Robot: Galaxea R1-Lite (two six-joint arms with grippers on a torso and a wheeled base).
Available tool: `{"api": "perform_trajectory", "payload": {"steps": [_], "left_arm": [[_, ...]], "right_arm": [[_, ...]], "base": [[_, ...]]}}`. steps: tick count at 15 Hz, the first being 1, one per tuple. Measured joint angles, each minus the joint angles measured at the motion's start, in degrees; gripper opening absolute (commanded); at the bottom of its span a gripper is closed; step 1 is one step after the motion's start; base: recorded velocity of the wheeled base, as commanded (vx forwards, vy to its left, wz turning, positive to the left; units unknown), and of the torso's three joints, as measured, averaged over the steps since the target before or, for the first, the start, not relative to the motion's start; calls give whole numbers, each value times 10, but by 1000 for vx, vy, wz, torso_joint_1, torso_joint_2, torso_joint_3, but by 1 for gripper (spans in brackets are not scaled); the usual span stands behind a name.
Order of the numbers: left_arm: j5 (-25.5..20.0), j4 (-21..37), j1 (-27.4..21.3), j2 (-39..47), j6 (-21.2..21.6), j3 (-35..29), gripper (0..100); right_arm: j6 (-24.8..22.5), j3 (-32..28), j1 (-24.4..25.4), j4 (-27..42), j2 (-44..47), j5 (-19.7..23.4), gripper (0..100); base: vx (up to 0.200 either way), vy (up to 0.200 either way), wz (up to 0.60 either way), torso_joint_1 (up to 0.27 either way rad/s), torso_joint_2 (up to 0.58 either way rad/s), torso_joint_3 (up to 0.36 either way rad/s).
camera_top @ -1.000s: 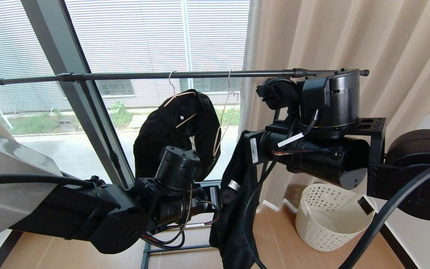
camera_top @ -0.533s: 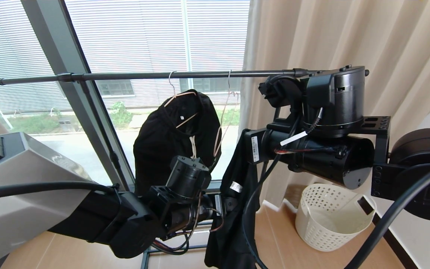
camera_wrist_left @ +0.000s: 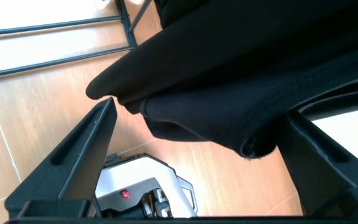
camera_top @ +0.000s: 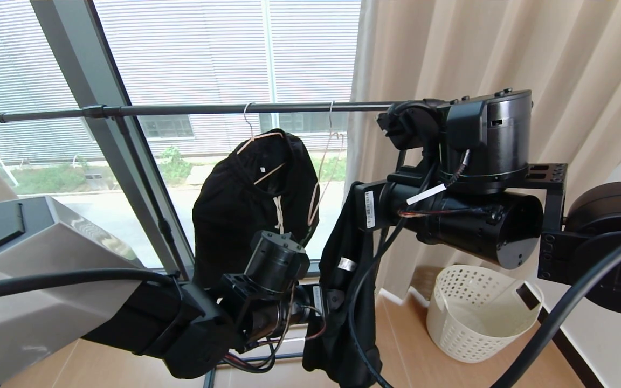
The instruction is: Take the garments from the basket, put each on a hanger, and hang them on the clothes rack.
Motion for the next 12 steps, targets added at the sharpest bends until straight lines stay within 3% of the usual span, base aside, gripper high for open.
{"api": "perform_trajectory", "payload": {"steps": [4, 5, 12], "left_arm": [[1, 1, -10, 5, 1, 4, 100], [1, 0, -11, 6, 1, 5, 0], [4, 2, -11, 1, 5, 7, 0]], "right_arm": [[3, -6, -4, 0, 0, 0, 0], [7, -8, -5, 0, 0, 0, 0], [7, -16, -22, -13, 5, -29, 0]], "base": [[0, 0, 0, 0, 0, 0], [0, 0, 0, 0, 0, 0], [0, 0, 0, 0, 0, 0]]}}
